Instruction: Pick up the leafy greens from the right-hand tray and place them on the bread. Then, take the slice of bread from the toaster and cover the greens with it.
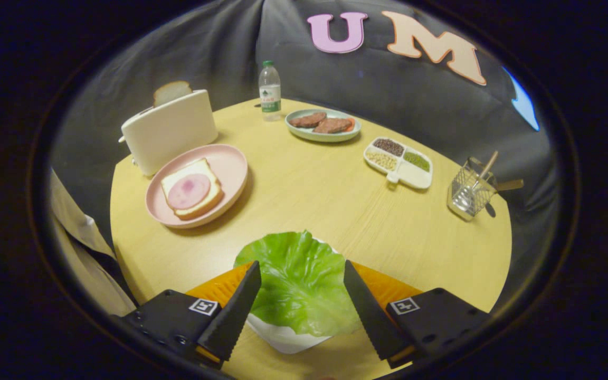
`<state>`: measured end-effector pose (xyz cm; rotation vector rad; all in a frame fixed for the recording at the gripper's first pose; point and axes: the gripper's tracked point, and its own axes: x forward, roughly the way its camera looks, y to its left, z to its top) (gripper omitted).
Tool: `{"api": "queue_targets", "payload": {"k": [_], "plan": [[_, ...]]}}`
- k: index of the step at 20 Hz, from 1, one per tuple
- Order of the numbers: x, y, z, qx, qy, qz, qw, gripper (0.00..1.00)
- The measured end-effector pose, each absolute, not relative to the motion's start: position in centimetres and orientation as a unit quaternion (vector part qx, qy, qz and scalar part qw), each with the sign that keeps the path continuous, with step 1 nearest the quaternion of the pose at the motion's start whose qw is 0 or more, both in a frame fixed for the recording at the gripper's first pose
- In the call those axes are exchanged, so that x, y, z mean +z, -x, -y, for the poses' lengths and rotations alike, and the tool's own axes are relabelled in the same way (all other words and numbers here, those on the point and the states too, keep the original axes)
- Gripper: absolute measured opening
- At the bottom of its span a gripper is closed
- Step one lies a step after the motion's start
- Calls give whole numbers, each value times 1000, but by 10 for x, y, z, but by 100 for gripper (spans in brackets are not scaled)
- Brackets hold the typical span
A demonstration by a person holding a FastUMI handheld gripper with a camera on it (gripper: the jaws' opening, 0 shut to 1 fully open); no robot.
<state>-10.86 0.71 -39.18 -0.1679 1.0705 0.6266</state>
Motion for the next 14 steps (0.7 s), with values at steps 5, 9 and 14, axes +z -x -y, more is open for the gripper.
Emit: {"api": "queue_targets", "payload": {"k": [5,9,14], "plan": [[-412,121,-6,295,82,-541,783,100],[-417,125,-3,295,78,-560,770,100],[-419,127,-5,281,81,-562,773,87]]}}
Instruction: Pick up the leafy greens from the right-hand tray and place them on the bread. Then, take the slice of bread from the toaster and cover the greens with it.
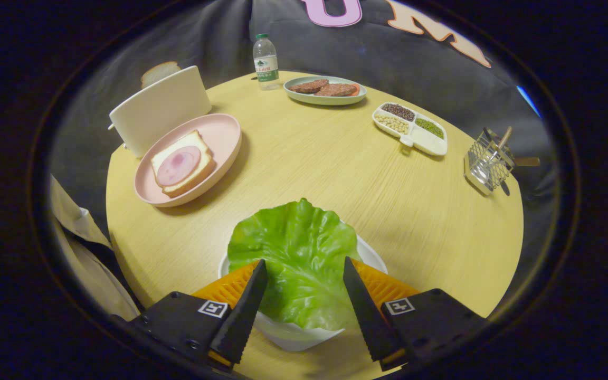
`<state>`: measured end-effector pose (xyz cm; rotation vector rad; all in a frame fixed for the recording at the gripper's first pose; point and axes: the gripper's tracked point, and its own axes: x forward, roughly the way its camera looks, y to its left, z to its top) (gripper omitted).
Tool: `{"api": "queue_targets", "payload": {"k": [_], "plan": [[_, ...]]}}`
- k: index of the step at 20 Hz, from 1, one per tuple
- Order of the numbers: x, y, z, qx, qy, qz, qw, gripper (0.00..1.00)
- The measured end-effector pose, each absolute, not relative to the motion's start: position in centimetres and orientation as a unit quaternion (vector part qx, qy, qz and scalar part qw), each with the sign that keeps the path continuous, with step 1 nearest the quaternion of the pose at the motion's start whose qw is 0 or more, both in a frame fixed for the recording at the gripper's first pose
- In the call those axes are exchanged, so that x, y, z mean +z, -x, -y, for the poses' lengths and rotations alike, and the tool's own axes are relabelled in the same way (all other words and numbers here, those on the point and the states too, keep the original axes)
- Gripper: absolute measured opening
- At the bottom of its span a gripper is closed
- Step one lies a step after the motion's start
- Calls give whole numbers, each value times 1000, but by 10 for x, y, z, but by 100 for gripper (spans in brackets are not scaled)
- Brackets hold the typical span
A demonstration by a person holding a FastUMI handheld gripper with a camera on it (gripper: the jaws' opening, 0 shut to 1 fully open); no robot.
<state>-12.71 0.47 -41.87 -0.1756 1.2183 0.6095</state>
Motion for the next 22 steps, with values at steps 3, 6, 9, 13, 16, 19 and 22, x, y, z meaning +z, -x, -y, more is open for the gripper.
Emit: {"api": "queue_targets", "payload": {"k": [3,6,9,13,16,19,22], "plan": [[-419,129,-6,274,81,-564,775,73],[-418,130,-7,271,82,-570,772,73],[-418,131,-7,269,87,-575,768,73],[-418,127,-9,260,90,-564,778,53],[-422,130,-13,251,85,-568,779,23],[-414,129,-13,242,88,-567,782,8],[-408,123,-14,233,89,-560,790,3]]}}
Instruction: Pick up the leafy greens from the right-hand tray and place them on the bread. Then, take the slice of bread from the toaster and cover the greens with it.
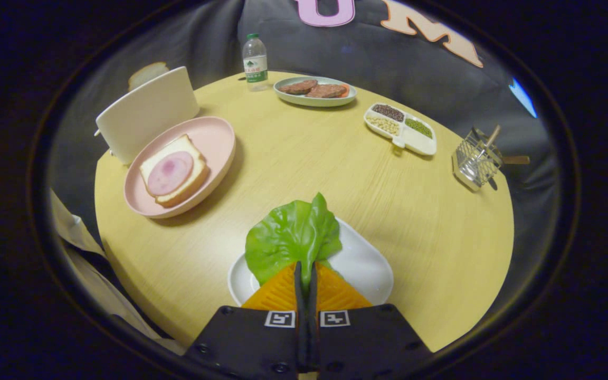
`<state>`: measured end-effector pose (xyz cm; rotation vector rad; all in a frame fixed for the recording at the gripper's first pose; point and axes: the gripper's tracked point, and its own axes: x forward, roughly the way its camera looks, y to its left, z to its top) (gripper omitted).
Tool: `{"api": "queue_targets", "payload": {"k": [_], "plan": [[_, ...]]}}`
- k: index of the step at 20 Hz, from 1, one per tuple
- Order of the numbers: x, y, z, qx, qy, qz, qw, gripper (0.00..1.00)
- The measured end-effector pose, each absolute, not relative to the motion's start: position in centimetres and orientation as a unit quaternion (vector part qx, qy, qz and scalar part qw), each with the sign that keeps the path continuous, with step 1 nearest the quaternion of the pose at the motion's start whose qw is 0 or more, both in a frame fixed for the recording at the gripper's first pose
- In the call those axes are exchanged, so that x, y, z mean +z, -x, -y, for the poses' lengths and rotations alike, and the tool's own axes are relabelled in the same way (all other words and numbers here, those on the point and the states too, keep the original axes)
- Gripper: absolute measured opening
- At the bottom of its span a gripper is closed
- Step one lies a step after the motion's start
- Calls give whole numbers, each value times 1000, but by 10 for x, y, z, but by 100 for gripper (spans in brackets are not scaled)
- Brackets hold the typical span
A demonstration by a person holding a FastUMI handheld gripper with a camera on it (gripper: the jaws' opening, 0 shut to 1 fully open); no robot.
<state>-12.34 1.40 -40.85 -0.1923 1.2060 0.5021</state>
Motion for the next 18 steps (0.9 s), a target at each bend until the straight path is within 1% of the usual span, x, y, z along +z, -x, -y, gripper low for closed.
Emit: {"api": "queue_targets", "payload": {"k": [3,7,13,18], "plan": [[-390,113,-18,221,74,-553,800,3],[-361,106,-42,225,70,-535,811,3],[-326,101,-100,254,62,-515,817,3],[-314,95,-156,277,45,-511,812,3]]}}
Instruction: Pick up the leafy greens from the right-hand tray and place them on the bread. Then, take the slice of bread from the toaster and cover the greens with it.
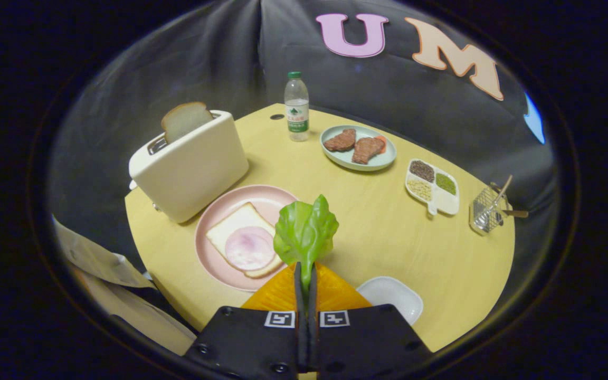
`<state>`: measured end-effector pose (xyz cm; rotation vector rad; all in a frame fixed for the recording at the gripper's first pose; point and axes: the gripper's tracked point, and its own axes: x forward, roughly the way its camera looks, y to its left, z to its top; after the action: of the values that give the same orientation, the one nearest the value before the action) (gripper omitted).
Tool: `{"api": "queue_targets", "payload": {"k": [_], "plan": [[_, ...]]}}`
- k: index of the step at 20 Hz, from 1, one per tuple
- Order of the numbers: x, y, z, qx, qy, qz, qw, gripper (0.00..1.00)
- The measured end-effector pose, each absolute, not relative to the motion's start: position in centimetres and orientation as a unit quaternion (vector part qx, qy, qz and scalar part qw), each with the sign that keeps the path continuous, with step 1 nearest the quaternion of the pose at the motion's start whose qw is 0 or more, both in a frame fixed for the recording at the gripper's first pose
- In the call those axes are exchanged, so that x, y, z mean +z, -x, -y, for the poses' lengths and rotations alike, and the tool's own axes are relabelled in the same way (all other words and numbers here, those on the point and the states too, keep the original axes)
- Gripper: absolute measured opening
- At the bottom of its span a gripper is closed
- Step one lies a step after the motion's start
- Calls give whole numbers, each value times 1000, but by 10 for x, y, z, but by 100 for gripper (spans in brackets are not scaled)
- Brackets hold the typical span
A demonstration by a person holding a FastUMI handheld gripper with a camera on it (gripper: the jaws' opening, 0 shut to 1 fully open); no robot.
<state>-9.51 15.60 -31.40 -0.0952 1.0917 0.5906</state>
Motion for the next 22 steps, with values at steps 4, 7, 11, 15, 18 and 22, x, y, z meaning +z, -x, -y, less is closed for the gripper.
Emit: {"api": "queue_targets", "payload": {"k": [4,7,11,15,18,22], "plan": [[-318,94,-202,296,40,-516,803,3],[-327,102,-232,310,35,-530,789,3],[-339,112,-267,327,21,-552,767,3],[-355,122,-282,327,28,-577,748,7],[-364,116,-277,316,64,-575,752,13],[-364,112,-273,312,85,-566,758,34]]}}
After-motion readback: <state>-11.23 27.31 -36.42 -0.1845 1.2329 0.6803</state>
